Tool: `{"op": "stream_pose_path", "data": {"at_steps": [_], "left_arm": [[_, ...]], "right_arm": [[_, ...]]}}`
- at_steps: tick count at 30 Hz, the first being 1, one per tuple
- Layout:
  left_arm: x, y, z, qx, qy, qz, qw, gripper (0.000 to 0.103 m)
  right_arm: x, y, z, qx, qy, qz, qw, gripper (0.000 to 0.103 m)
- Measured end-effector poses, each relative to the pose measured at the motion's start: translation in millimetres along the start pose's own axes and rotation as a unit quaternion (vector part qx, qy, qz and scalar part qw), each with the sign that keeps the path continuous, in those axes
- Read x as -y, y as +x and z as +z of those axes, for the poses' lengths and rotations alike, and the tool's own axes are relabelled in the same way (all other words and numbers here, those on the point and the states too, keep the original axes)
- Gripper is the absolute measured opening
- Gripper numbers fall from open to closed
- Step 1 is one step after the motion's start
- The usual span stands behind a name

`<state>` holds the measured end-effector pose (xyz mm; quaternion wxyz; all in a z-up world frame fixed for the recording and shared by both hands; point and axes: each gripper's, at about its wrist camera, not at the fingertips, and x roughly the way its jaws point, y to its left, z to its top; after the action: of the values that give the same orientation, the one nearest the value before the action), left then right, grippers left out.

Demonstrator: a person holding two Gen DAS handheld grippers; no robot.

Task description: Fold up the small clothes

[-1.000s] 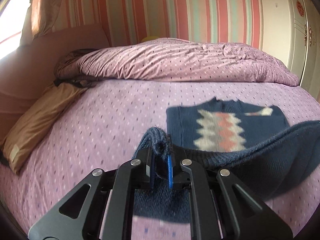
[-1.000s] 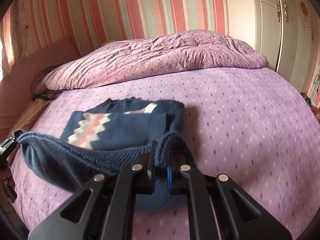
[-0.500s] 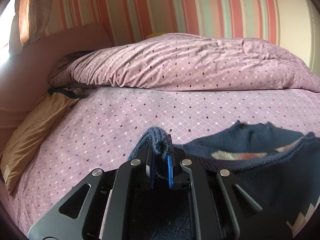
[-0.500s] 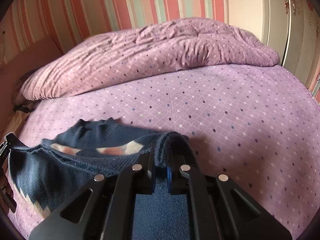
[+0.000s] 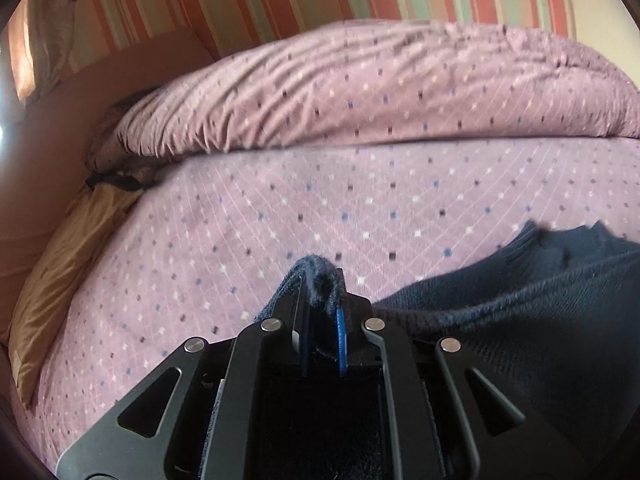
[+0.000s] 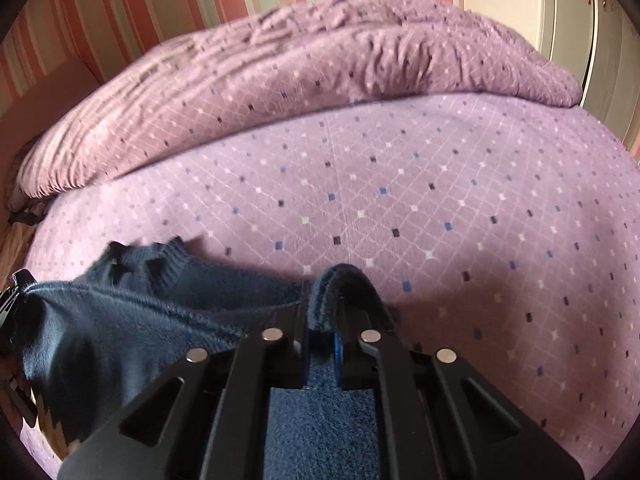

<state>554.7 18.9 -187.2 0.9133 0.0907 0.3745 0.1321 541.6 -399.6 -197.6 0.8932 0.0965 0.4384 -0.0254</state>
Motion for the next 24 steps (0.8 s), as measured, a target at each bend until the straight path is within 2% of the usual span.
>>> {"op": "stream_pose_path", "data": {"at_steps": [2, 3, 5, 6, 7, 12, 15, 17, 18, 19, 20, 21, 22, 24], "left_arm": [[2, 7, 0, -0.007, 0.0, 0.002, 1.0, 0.014], [3, 9, 1, -0.011, 0.001, 0.002, 0.9999, 0.018], [4, 12, 3, -0.012, 0.007, 0.013, 0.9998, 0.053], [1, 10, 5, -0.001, 0.005, 0.024, 0.9997, 0.076], [-1, 9, 8, 0.006, 0.002, 0.031, 0.9995, 0.084], [-11, 3, 19, 0.016, 0.01, 0.037, 0.9991, 0.085], [-11, -7, 20, 0.022, 0.014, 0.028, 0.9992, 0.086], [-9, -11, 19, 0.025, 0.019, 0.022, 0.9992, 0.087], [-7, -14, 18, 0.027, 0.023, 0.017, 0.9992, 0.088], [-4, -16, 17, 0.027, 0.028, 0.013, 0.9991, 0.088], [-1, -17, 15, 0.028, 0.034, 0.012, 0.9989, 0.088], [2, -19, 13, 0.028, 0.038, 0.01, 0.9988, 0.088], [4, -20, 12, 0.028, 0.04, 0.008, 0.9988, 0.088], [8, -23, 9, 0.028, 0.046, 0.007, 0.9985, 0.088]], "right_arm": [[3, 11, 1, -0.018, 0.012, 0.0, 1.0, 0.009], [5, 15, 1, -0.026, 0.019, 0.002, 0.999, 0.009], [5, 18, 2, -0.031, 0.021, 0.001, 0.999, 0.009], [4, 19, 4, -0.033, 0.019, -0.002, 0.999, 0.009], [2, 20, 5, -0.035, 0.017, -0.004, 0.999, 0.01], [2, 20, 16, -0.057, 0.032, 0.002, 0.998, 0.013], [1, 14, 22, -0.058, 0.03, 0.008, 0.998, 0.014], [0, 9, 27, -0.062, 0.029, 0.015, 0.998, 0.02], [0, 6, 29, -0.065, 0.032, 0.022, 0.997, 0.032], [1, 5, 30, -0.068, 0.04, 0.034, 0.996, 0.076], [1, 0, 33, -0.058, 0.043, 0.036, 0.997, 0.096], [0, -8, 34, -0.038, 0.043, 0.021, 0.998, 0.101], [0, -16, 38, -0.023, 0.04, 0.01, 0.999, 0.101], [-1, -20, 41, -0.025, 0.04, 0.018, 0.999, 0.101]]}}
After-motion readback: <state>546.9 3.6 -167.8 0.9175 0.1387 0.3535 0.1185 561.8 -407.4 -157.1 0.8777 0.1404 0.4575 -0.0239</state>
